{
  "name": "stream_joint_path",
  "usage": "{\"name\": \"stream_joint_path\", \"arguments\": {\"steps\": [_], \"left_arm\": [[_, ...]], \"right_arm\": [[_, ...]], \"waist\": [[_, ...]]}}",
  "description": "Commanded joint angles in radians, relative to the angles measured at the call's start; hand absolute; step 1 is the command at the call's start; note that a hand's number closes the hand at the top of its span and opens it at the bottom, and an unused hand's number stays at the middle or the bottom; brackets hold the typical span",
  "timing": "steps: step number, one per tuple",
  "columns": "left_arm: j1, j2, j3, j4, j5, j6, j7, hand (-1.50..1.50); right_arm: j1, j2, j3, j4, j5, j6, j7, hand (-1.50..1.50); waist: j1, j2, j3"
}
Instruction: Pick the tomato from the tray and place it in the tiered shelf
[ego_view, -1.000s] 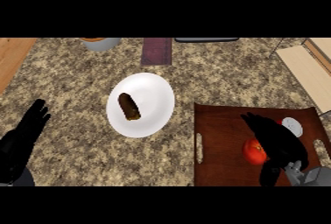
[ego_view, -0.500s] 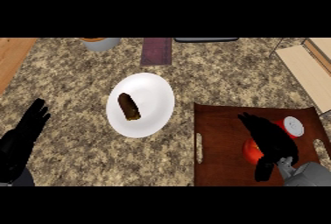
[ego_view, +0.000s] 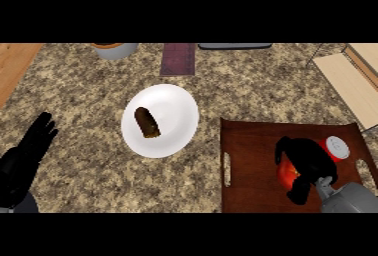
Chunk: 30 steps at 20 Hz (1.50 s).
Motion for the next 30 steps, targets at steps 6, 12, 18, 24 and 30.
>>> {"name": "stream_joint_path", "arguments": {"steps": [6,12,18,24,30], "left_arm": [[-0.012,0.004,0.040,0.136,0.017,-0.032,-0.029,0.00],[0.004,-0.001,0.000,0.057,-0.015,0.026,0.015,0.00],[0.010,0.007,-0.020,-0.003,0.008,0.007,0.031,0.00],[-0.009,0.005,-0.037,0.057,-0.020,0.022,0.014,0.00],[-0.005,-0.001,-0.028,0.055,0.001,0.042,0.020,0.00]], "right_arm": [[-0.009,-0.006,-0.022,0.006,0.076,-0.074,-0.066,1.50],[-0.130,0.064,-0.249,0.102,0.055,-0.145,0.228,1.50],[-0.313,0.129,-0.410,0.266,0.184,-0.297,0.650,1.50],[-0.584,0.179,-0.471,0.321,0.295,-0.289,0.848,1.50],[-0.717,0.245,-0.541,0.267,0.408,-0.357,0.907,1.50]], "waist": [[-0.007,0.024,-0.041],[0.001,0.033,-0.041],[0.049,0.042,-0.043],[0.036,0.034,-0.045],[0.003,0.021,-0.044]]}}
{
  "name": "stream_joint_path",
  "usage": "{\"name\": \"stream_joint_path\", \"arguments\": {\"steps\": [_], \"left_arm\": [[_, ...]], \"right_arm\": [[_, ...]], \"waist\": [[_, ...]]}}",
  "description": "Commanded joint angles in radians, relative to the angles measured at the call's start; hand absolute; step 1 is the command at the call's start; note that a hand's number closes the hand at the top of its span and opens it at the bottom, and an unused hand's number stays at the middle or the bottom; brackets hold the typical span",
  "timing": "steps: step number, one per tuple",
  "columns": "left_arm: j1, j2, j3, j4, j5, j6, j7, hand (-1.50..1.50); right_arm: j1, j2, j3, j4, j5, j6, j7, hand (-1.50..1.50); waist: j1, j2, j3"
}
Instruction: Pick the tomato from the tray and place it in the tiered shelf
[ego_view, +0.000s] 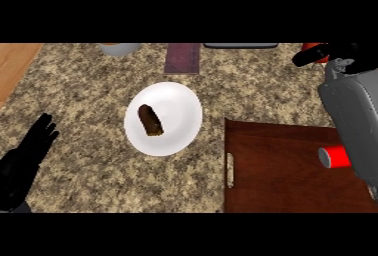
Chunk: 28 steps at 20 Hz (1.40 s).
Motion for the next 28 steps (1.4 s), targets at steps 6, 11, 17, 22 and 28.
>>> {"name": "stream_joint_path", "arguments": {"steps": [6,11,17,22,28], "left_arm": [[-0.008,-0.025,0.004,0.139,-0.022,0.003,-0.065,0.00],[0.028,-0.013,-0.016,0.094,-0.022,0.025,-0.059,0.00],[0.004,0.004,-0.002,0.101,0.004,0.037,-0.041,0.00],[0.037,0.001,-0.029,0.071,0.003,0.027,-0.072,0.00],[-0.011,0.011,-0.024,0.087,0.019,0.032,-0.041,0.00]], "right_arm": [[-0.192,0.048,-0.075,-0.016,0.208,-0.049,0.217,1.50],[-0.264,0.075,-0.098,-0.039,0.318,0.016,0.245,1.50],[-0.355,-0.006,-0.153,0.065,0.421,0.167,0.192,1.50],[-0.429,-0.012,-0.218,0.139,0.465,0.203,0.188,1.50],[-0.461,-0.079,-0.285,0.202,0.495,0.242,0.099,1.50]], "waist": [[-0.030,0.012,-0.039],[-0.034,0.005,-0.038],[-0.047,0.010,-0.040],[-0.027,0.010,-0.038],[-0.037,0.013,-0.037]]}}
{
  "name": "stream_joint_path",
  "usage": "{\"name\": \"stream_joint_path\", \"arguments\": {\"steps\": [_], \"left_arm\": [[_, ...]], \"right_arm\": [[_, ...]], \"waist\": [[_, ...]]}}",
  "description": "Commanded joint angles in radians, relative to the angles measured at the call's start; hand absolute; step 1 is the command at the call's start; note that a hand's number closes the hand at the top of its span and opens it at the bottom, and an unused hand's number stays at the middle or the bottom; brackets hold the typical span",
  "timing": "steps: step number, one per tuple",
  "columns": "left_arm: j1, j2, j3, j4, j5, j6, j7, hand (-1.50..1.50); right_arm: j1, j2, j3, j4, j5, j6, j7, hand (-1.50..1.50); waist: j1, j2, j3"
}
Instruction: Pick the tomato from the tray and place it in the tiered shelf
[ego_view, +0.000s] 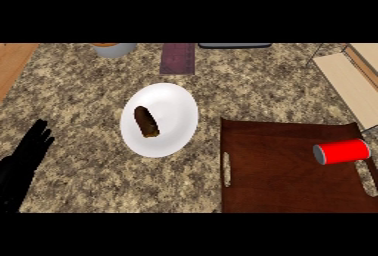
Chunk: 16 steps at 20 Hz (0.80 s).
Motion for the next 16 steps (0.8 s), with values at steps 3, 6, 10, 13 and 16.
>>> {"name": "stream_joint_path", "arguments": {"steps": [3,6,10,13,16], "left_arm": [[-0.033,-0.023,0.001,0.127,-0.010,-0.021,-0.040,0.00],[-0.066,-0.015,0.002,0.139,-0.021,0.002,-0.020,0.00],[-0.035,-0.044,-0.023,0.156,-0.037,-0.002,-0.079,0.00],[-0.051,-0.013,0.001,0.155,-0.013,-0.019,-0.056,0.00],[-0.046,-0.019,-0.005,0.163,-0.005,-0.024,-0.061,0.00]], "right_arm": [[-0.014,-0.062,-0.071,0.118,0.053,0.025,0.089,1.50],[-0.017,-0.080,-0.080,0.129,0.083,0.051,0.077,1.50],[-0.028,-0.126,-0.123,0.167,0.082,0.064,0.024,1.50],[0.008,-0.139,-0.165,0.194,0.084,-0.038,0.010,1.50],[0.058,-0.128,-0.183,0.188,0.082,-0.074,-0.005,1.50]], "waist": [[0.001,0.022,-0.033],[-0.009,0.019,-0.033],[-0.005,0.017,-0.033],[0.006,0.021,-0.032],[0.003,0.019,-0.032]]}}
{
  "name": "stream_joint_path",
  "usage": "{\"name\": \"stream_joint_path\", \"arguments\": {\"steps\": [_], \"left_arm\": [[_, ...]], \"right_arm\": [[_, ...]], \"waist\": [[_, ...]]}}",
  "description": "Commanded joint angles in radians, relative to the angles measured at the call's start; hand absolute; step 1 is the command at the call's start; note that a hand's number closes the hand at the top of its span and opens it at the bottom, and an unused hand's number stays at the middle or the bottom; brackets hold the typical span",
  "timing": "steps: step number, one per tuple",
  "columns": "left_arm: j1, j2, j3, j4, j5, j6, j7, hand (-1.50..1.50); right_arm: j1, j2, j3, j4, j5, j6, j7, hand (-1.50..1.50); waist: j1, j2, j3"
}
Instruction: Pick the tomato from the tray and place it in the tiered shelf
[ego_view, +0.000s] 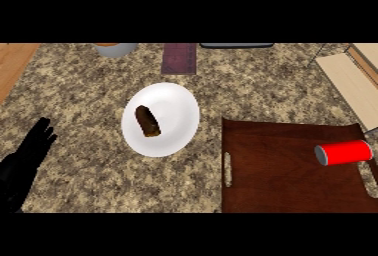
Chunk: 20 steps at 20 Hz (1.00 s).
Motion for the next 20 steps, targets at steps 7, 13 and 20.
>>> {"name": "stream_joint_path", "arguments": {"steps": [7,13,20], "left_arm": [[-0.052,-0.024,0.003,0.128,-0.020,0.017,-0.012,0.00],[-0.076,-0.031,-0.015,0.133,-0.020,0.028,0.007,0.00],[-0.049,-0.041,-0.026,0.142,-0.023,0.015,-0.040,0.00]], "right_arm": [[0.099,-0.051,-0.128,0.046,-0.005,-0.205,0.072,1.50],[0.128,-0.073,-0.152,0.115,-0.008,-0.126,0.008,-1.50],[0.145,-0.083,-0.189,0.072,-0.046,-0.256,-0.072,-1.50]], "waist": [[-0.011,0.021,-0.035],[-0.012,0.016,-0.035],[-0.009,0.015,-0.035]]}}
